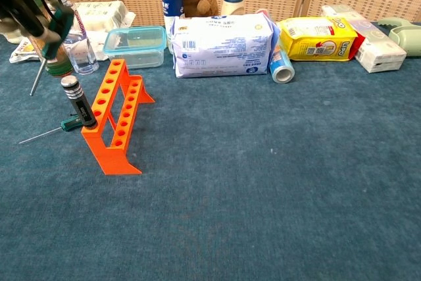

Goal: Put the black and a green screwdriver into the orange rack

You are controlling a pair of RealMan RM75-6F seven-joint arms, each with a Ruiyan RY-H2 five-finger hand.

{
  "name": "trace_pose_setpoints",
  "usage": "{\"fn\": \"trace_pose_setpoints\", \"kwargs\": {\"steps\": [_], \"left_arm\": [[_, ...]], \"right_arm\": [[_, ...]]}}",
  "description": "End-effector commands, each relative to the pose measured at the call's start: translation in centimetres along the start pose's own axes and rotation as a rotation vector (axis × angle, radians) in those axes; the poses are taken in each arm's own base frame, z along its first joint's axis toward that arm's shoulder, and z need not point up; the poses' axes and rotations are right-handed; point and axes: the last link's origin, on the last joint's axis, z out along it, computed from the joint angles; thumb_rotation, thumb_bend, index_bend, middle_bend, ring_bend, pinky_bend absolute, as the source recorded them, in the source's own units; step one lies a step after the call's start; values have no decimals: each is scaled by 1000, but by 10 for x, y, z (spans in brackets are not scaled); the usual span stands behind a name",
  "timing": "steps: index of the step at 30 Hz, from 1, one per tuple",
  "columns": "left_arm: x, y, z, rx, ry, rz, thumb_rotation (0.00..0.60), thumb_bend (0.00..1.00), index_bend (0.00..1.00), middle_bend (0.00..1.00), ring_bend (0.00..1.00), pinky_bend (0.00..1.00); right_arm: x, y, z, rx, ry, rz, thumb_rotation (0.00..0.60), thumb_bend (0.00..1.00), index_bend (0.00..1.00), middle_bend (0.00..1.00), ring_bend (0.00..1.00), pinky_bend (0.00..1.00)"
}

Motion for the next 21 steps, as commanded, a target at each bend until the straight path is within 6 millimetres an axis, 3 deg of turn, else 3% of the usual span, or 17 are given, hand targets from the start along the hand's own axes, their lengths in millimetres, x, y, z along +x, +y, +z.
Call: {"fn": "trace_pose_setpoints", "kwargs": {"steps": [1, 11, 21], "left_arm": [[19, -2, -19, -40, 0, -36, 600, 638, 432, 807, 724, 849], [45, -1, -72, -219, -44, -180, 600, 636, 431, 807, 724, 848], [44, -17, -95, -446, -124, -341, 600, 638, 432, 807, 724, 849]], "right_arm": [[0, 0, 0, 0, -1, -1, 600, 35, 0, 0, 9, 0], [-1, -1, -1, 1, 0, -4, 600, 34, 0, 0, 9, 0], [-2, -1, -1, 1, -1, -9, 600, 35, 0, 0, 9, 0]]}}
